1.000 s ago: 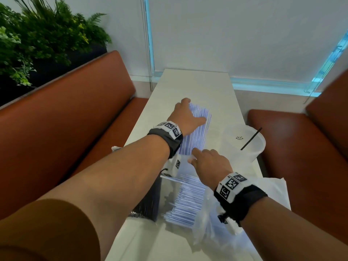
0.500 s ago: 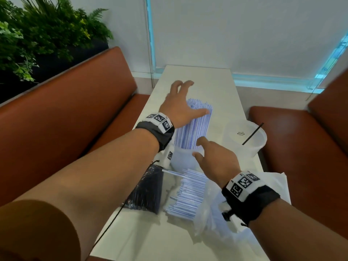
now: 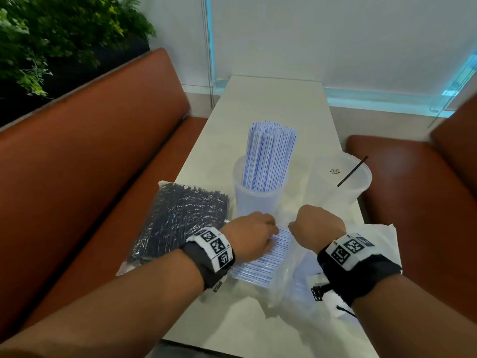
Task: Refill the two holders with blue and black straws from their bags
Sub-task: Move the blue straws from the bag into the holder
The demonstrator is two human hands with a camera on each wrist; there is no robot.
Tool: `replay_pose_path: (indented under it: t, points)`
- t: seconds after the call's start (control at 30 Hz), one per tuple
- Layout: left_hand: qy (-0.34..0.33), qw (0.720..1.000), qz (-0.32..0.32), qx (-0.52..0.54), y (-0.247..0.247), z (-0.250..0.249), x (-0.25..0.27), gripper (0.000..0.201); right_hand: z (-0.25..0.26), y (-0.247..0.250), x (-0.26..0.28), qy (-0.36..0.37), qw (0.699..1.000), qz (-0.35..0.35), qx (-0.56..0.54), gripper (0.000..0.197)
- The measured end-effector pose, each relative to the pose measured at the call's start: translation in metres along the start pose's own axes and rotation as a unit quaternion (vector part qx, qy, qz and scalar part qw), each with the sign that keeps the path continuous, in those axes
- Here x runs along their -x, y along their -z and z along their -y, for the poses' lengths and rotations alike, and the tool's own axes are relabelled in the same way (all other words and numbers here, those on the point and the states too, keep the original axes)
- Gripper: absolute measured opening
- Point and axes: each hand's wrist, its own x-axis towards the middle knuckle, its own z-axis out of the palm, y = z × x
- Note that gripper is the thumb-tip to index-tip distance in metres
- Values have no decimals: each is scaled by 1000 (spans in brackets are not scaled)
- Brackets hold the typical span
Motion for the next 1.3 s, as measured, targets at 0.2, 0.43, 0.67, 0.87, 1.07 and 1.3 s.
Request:
replay_pose_path:
  t: [0.2, 0.43, 0.67, 0.87, 1.07, 1.3]
  points:
    - [1, 999, 49, -16, -18, -10, -28, 52, -3, 3, 4, -4, 999, 15, -31, 18]
    - [-2, 996, 82, -20, -21, -18, -38, 43, -2, 2, 4, 13, 999, 28, -39, 19]
    - [16, 992, 27, -125, -8, -8, -34, 26, -10, 0, 0, 13, 997, -17, -69, 12]
    - [58, 990, 1, -127, 3, 45, 12, 28, -18, -17, -5, 33, 981, -35, -188, 16]
    - [110, 986, -26, -122, 0, 99, 56, 19, -17, -31, -10, 34, 971, -34, -234, 12]
    - [156, 979, -76, -104, -2, 134, 83, 20, -7, -17, 2, 67, 921, -155, -350, 51]
